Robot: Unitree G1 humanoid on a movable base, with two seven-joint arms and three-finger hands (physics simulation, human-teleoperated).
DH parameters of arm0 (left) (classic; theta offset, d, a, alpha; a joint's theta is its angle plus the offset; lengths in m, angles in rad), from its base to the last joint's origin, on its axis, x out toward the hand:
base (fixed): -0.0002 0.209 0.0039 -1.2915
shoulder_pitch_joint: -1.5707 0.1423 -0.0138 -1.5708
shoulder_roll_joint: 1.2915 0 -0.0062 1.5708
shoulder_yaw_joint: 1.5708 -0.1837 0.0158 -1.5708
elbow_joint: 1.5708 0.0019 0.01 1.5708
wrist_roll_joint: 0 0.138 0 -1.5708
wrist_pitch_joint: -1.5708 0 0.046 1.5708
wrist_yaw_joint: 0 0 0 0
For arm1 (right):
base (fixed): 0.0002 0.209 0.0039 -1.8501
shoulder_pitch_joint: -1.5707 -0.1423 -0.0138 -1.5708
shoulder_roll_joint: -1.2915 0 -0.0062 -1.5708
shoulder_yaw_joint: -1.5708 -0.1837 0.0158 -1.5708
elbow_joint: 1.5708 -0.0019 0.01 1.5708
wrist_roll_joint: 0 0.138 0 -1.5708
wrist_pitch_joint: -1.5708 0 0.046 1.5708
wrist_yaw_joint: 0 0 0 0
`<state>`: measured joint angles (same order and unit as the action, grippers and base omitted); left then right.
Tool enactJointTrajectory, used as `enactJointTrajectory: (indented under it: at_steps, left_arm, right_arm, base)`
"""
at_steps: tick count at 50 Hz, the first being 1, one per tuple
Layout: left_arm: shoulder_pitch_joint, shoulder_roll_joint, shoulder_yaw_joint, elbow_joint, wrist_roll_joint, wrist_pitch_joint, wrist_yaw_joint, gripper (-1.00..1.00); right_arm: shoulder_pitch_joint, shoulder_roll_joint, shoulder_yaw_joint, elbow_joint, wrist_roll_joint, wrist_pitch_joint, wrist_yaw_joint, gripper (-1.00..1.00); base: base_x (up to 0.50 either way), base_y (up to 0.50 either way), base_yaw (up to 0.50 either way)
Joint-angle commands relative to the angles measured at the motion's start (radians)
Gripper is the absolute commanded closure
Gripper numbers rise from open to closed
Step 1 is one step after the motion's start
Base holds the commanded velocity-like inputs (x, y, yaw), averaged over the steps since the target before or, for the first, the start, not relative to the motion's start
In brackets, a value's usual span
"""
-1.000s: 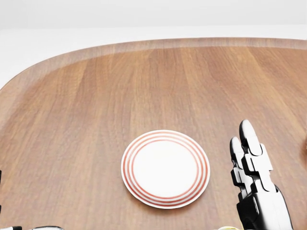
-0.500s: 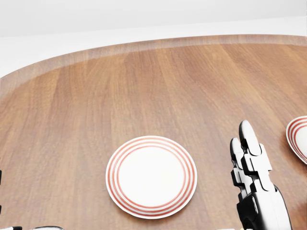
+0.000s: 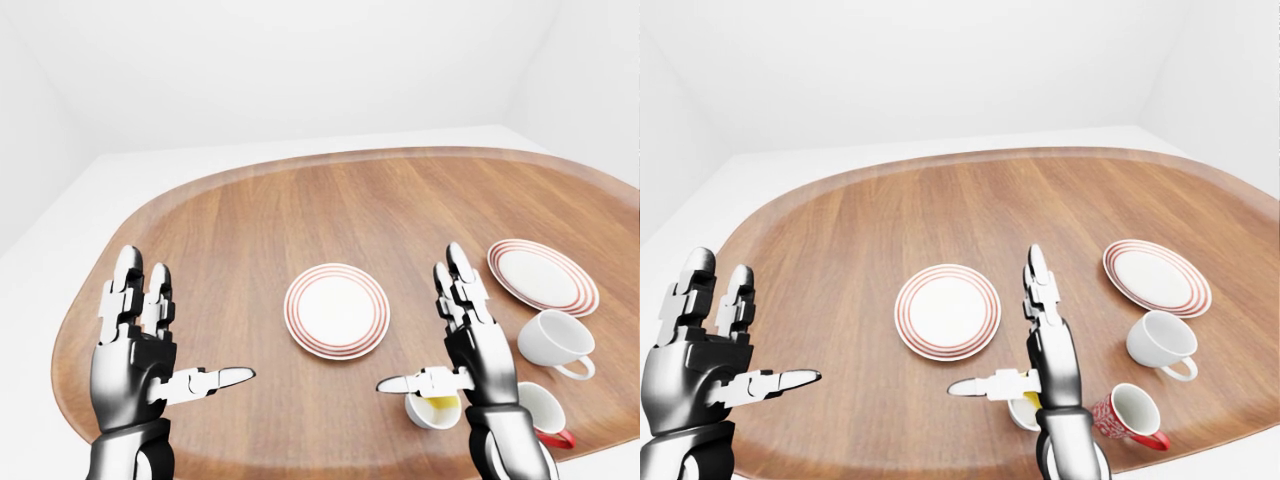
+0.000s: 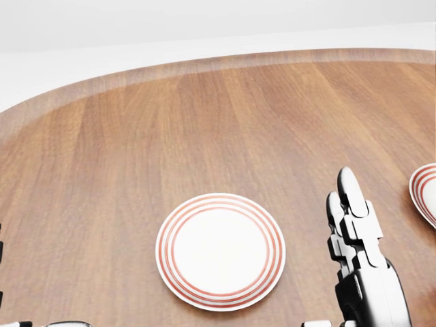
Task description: Put the red mug on the left plate.
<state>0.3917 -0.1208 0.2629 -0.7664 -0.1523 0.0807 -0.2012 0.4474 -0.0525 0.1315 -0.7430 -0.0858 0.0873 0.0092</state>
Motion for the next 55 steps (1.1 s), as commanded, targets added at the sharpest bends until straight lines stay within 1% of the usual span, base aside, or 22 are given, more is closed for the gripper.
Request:
enactJointTrajectory:
  at_steps: [1, 9, 12, 16, 18, 24, 26, 34, 38, 40, 55]
  left_arm:
    - [-0.001, 0.000, 0.002, -0.001, -0.002, 0.002, 0.001, -1.00]
    - [0.000, -0.001, 0.004, -0.001, -0.002, 0.001, -0.001, -1.00]
    - [-0.001, -0.001, 0.004, 0.001, -0.001, 0.001, -0.001, -1.00]
    - [-0.003, 0.000, 0.003, 0.001, -0.001, 0.002, -0.001, -1.00]
    - [-0.002, 0.000, 0.002, 0.001, 0.000, 0.000, -0.001, -1.00]
    - [-0.001, 0.000, 0.002, 0.003, -0.001, -0.003, -0.001, -1.00]
    - [0.000, -0.001, 0.002, 0.003, 0.000, -0.003, -0.001, -1.00]
    - [0.001, 0.000, -0.001, 0.007, 0.001, -0.007, 0.000, -1.00]
    - [0.003, -0.001, -0.001, 0.005, 0.001, -0.009, -0.001, -1.00]
    - [0.002, 0.000, -0.001, 0.007, 0.001, -0.009, -0.001, -1.00]
    - [0.002, 0.000, -0.001, 0.008, 0.002, -0.010, -0.002, -1.00]
  right_arm:
    - [-0.007, 0.010, -0.017, 0.015, 0.006, 0.000, -0.007, -1.00]
    - [-0.007, 0.009, -0.007, 0.004, -0.012, 0.000, -0.016, -1.00]
    - [-0.005, 0.015, -0.015, 0.001, -0.033, 0.000, -0.044, -1.00]
    - [0.013, 0.011, -0.017, -0.011, -0.001, 0.000, -0.025, -1.00]
    - [0.008, 0.011, -0.013, -0.012, -0.017, 0.000, -0.031, -1.00]
    - [-0.003, 0.017, -0.027, 0.009, -0.007, 0.000, -0.037, -1.00]
    - [-0.008, 0.021, -0.032, 0.011, -0.007, 0.000, -0.039, -1.00]
    - [-0.016, 0.020, -0.026, 0.014, -0.019, 0.000, -0.038, -1.00]
    - [-0.011, 0.009, -0.007, 0.013, -0.012, 0.000, -0.015, -1.00]
    - [-0.005, 0.001, 0.002, 0.012, -0.004, 0.000, -0.001, -1.00]
    - [-0.014, 0.002, 0.001, 0.011, -0.009, 0.000, -0.005, -1.00]
  base:
    - [0.00, 0.00, 0.00]
    - [0.00, 0.00, 0.00]
    - [0.00, 0.00, 0.00]
    - [0.00, 0.00, 0.00]
    - [0.00, 0.00, 0.00]
    - [0.28, 0.43, 0.00]
    - [0.00, 0.00, 0.00]
    - [0.00, 0.00, 0.00]
    - [0.00, 0.00, 0.00]
    - [0.41, -0.02, 0.00]
    - [0.51, 0.01, 0.00]
